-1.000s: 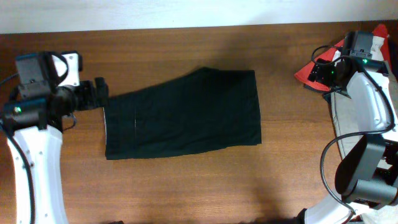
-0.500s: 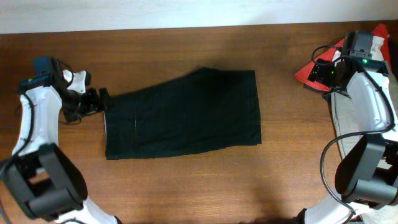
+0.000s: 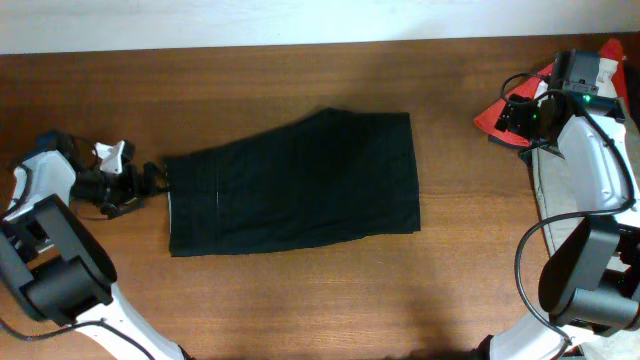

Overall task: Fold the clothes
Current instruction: 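Grasp the left edge of the black trousers with the left gripper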

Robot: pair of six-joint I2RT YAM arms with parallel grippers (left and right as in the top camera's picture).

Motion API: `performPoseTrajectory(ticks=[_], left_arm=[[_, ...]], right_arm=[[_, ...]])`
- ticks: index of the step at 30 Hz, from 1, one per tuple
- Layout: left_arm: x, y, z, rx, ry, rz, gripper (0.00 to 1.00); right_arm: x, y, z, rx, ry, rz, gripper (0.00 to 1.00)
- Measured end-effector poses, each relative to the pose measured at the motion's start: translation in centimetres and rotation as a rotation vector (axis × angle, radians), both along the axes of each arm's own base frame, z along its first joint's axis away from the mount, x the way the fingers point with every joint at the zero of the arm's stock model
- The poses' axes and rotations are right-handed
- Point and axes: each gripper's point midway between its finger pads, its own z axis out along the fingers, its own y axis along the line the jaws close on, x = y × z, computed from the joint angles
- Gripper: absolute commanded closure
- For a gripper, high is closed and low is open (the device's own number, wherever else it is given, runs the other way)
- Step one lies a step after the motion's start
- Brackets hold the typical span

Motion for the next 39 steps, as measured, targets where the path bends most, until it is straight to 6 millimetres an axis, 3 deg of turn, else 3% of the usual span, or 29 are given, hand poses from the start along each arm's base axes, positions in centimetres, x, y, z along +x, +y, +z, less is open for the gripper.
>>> performPoseTrajectory(ticks=[14, 16, 17, 21, 28, 31, 33, 35, 39], left_arm=[[-0.5, -2.6, -0.4, -0.128, 0.013, -0.053, 0.04], [-0.6, -3.0, -0.4, -0.142, 0.009, -0.06, 0.11], [-0.7, -3.3, -0.5, -0.148, 0.008, -0.065, 0.2], [-1.0, -5.1, -1.0, -0.176, 0.006, -0.096, 0.35], [-1.1, -5.3, -1.4, -0.179, 0.004, -0.099, 0.41], [-1.1, -5.4, -1.5, -0.177, 0.009, -0.101, 0.64], [-1.4, -5.5, -2.1, -0.161, 0.021, -0.114, 0.86], [-1.5, -5.7, -2.7, -0.156, 0.032, -0.12, 0.99], [-1.6, -5.8, -2.9, -0.168, 0.046, -0.105, 1.0]], right_arm=[[0.0, 0.0, 0.0, 0.0, 0.0, 0.0, 0.01], [0.0, 0.0, 0.0, 0.0, 0.0, 0.0, 0.01], [0.0, 0.0, 0.0, 0.0, 0.0, 0.0, 0.01], [0.0, 0.0, 0.0, 0.0, 0.0, 0.0, 0.01], [0.0, 0.0, 0.0, 0.0, 0.0, 0.0, 0.01], [0.0, 0.0, 0.0, 0.0, 0.0, 0.0, 0.01], [0.0, 0.0, 0.0, 0.0, 0.0, 0.0, 0.01], [0.0, 0.0, 0.0, 0.0, 0.0, 0.0, 0.01], [0.0, 0.0, 0.0, 0.0, 0.0, 0.0, 0.01]])
